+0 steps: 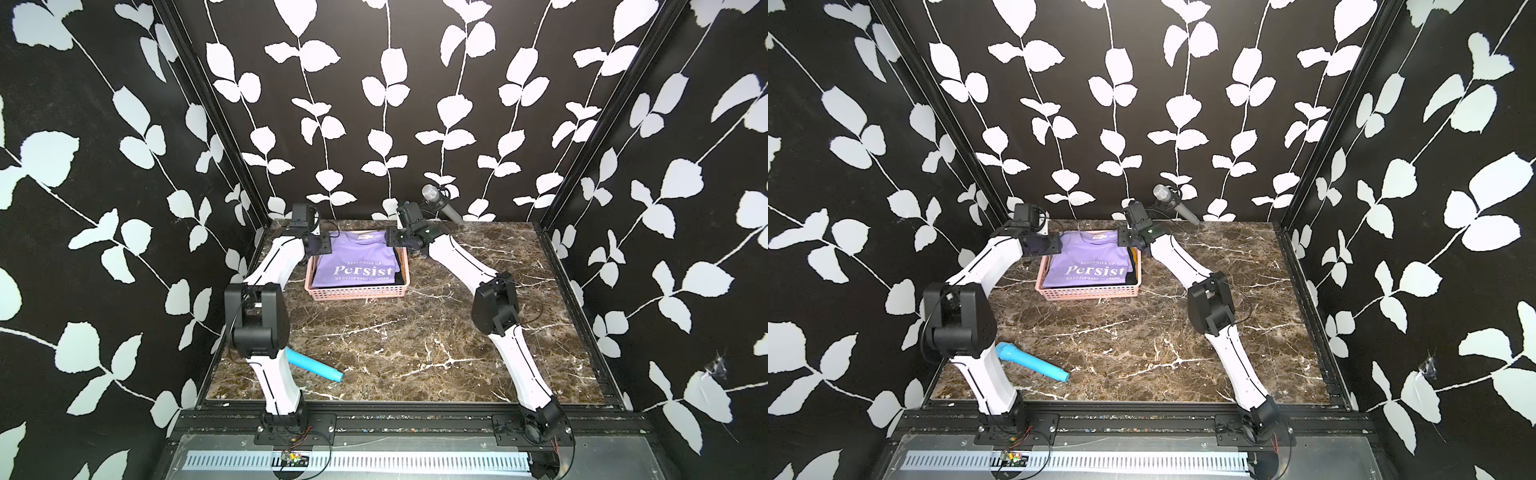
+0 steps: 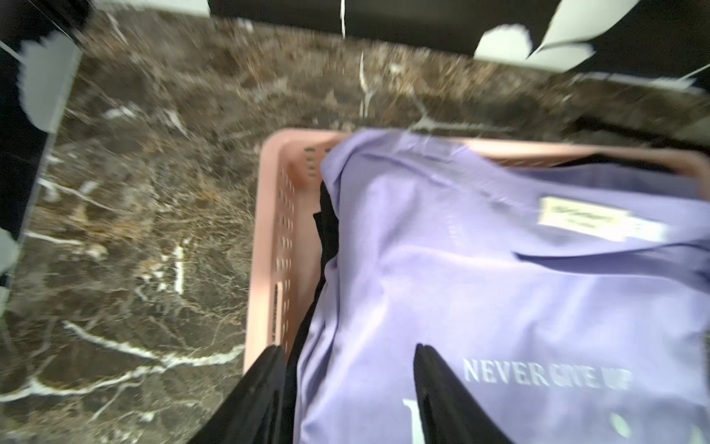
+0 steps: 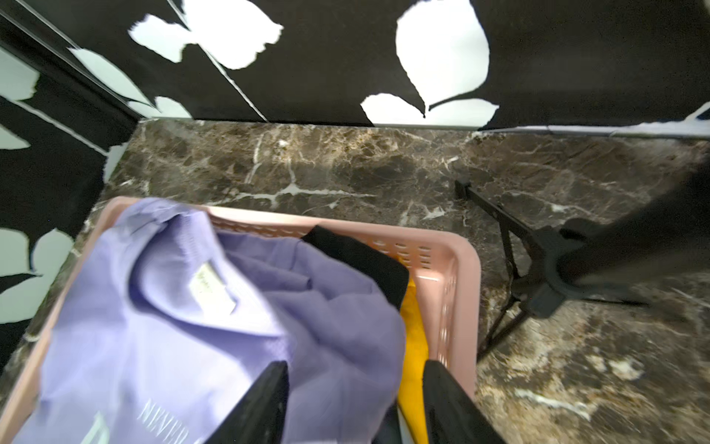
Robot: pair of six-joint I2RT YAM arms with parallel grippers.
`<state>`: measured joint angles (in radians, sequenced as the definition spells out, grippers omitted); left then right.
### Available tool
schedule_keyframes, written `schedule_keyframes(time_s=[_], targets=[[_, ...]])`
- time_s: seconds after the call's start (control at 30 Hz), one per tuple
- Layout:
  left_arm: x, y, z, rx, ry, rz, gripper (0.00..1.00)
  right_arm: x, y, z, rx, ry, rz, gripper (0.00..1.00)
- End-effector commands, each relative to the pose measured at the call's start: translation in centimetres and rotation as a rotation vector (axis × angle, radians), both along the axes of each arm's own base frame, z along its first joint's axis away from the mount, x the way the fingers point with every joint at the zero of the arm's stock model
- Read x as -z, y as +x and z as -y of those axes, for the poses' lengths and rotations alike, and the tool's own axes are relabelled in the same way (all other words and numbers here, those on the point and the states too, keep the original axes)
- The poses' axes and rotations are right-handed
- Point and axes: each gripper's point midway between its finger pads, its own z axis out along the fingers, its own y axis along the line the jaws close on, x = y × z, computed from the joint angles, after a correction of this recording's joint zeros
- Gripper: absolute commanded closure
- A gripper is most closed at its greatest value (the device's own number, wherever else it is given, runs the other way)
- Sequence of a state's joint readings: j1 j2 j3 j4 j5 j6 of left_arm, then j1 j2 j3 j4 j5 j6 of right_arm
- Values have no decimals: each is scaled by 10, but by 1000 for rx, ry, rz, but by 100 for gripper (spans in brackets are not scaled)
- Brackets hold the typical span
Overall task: Put the folded t-shirts into the basket
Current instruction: Place the T-shirt in the bin.
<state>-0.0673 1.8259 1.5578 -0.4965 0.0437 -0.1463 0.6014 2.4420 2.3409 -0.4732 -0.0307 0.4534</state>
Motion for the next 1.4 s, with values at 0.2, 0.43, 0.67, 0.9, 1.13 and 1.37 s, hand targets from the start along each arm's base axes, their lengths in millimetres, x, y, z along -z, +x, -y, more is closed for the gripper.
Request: schedule_keyframes(time_s=[0.2,0.43,0.67,0.9,1.13,1.37], targets=[[-14,14,28,75,-45,73,43,-47,-15,-30,-132,58,132,38],[15,39,44,109,-50,41,45,-27,-1,-40,-119,68,119,45],[49,70,49,104,-41,10,49,8,19,-44,-60,57,116,55],[81,70,43,61,2,-66,51,50,27,-42,-16,18,68,60],[71,53,37,19,3,-44,49,55,28,-36,-20,-18,49,57],[17,25,39,28,-16,47,44,-13,8,-31,-103,9,104,42]])
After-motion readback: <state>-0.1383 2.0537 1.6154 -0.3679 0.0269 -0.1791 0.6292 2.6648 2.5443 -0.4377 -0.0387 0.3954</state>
